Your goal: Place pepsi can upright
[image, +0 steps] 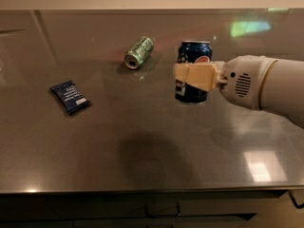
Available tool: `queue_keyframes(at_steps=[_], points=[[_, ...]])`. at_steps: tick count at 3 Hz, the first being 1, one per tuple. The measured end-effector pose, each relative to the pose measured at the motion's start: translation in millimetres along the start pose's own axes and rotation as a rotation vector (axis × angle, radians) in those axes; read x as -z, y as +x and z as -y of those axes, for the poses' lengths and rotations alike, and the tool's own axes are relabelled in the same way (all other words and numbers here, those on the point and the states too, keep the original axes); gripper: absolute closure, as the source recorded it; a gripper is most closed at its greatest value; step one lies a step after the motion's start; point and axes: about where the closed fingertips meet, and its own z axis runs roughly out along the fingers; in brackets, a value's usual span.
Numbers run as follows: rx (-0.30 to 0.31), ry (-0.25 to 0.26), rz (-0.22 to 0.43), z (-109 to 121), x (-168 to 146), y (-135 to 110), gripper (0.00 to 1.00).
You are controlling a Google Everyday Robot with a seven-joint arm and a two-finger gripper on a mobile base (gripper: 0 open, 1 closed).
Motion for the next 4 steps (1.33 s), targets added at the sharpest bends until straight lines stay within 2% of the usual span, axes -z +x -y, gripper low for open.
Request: queue_keyframes(at_steps=[1,2,3,4], points=[[0.017,0.067,-0.036,-1,3,-3,1.0],[0.07,0.117,-0.072,-4,5,-8,1.0],[0.138,0.15,-0.101,-6,8,-15,1.0],[0.19,0.163,-0.129,-10,10,-22,1.0]])
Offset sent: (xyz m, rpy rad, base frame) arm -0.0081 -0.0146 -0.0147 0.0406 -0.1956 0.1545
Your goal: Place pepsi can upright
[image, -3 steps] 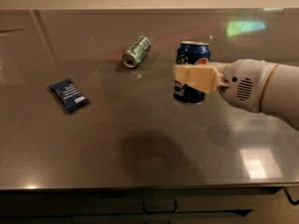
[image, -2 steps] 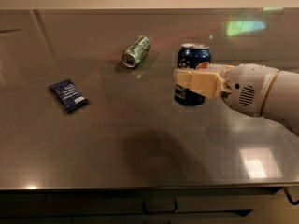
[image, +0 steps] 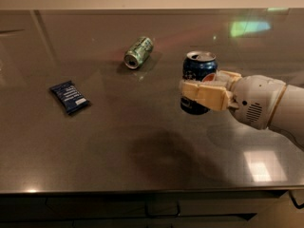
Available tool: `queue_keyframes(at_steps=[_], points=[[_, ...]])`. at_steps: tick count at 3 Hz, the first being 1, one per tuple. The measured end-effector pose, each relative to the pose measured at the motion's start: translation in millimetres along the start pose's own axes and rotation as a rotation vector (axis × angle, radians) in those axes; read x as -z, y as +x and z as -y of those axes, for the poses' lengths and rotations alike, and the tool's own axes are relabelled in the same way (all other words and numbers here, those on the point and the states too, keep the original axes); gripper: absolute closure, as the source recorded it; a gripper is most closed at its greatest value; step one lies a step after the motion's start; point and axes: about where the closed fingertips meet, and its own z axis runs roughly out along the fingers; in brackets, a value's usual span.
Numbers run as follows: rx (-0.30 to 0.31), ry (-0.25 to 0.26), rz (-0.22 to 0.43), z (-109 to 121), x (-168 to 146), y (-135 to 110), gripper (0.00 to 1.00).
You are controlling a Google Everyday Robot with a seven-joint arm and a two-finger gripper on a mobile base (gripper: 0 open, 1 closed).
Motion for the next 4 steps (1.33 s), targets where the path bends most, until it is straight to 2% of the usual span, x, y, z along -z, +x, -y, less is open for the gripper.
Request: queue_keyframes(at_steps=[1,4], points=[[0.035,0.007,-0.019,-3,4,-8,1.0],[0.042,0.014,-0.07,-16,13,-34,1.0]])
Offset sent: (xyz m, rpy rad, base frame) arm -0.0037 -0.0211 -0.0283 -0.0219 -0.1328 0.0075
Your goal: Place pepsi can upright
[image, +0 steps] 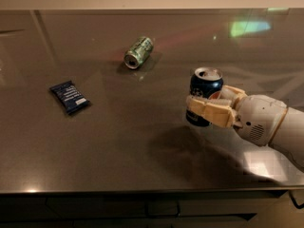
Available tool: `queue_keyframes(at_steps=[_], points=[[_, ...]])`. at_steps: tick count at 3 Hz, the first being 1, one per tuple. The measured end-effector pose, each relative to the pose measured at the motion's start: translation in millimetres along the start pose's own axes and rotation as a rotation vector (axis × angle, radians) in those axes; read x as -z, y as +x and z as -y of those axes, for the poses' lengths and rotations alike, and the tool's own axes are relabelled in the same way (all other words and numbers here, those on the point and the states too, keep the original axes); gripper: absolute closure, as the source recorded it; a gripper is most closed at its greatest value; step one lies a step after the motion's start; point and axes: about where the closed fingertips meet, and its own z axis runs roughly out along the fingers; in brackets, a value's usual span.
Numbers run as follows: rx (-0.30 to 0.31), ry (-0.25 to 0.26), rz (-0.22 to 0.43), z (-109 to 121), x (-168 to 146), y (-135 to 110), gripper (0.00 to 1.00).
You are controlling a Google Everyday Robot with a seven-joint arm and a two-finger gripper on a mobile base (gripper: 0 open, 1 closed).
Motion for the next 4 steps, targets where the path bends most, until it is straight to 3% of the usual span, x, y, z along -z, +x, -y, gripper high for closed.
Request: queue_keyframes(at_steps=[1,2,4], points=[[0.011,0.014,-0.017,1,2,-7,1.0],[0.02,0.036,-0.032,2,1,-13,0.82],[0.032,0.04,-0.011,-2,7,-26,0.36]])
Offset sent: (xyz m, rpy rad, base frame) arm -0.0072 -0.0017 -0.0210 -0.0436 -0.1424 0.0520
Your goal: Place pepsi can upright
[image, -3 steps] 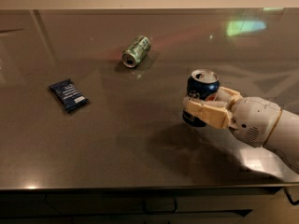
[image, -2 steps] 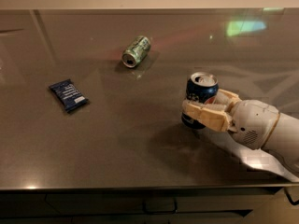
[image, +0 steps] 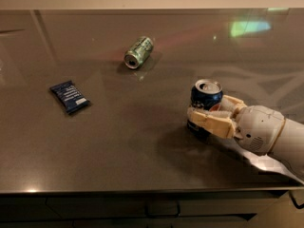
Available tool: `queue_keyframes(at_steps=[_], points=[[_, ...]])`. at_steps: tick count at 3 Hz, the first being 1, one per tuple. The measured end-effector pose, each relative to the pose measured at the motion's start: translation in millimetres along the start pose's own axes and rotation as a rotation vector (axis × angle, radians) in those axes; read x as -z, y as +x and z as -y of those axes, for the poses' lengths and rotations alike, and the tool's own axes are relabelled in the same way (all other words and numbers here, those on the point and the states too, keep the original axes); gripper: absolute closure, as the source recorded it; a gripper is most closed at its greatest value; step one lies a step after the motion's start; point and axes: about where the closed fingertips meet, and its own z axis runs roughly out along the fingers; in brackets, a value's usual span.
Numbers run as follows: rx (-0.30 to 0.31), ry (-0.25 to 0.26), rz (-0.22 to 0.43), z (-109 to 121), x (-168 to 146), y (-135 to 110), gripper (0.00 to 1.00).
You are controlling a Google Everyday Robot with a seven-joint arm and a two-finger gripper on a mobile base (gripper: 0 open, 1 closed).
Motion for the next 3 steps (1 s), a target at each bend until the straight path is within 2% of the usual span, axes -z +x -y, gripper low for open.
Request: queue_keyframes(at_steps=[1,2,3], points=[[0.001,0.0,0.009,-1.2,2.2,-6.0,0.12],[-0.034,0.004,0.01,0.2,0.3,-5.7,0.0],[-0.035,0.004,0.01,0.2,0.3,-5.7,0.0]])
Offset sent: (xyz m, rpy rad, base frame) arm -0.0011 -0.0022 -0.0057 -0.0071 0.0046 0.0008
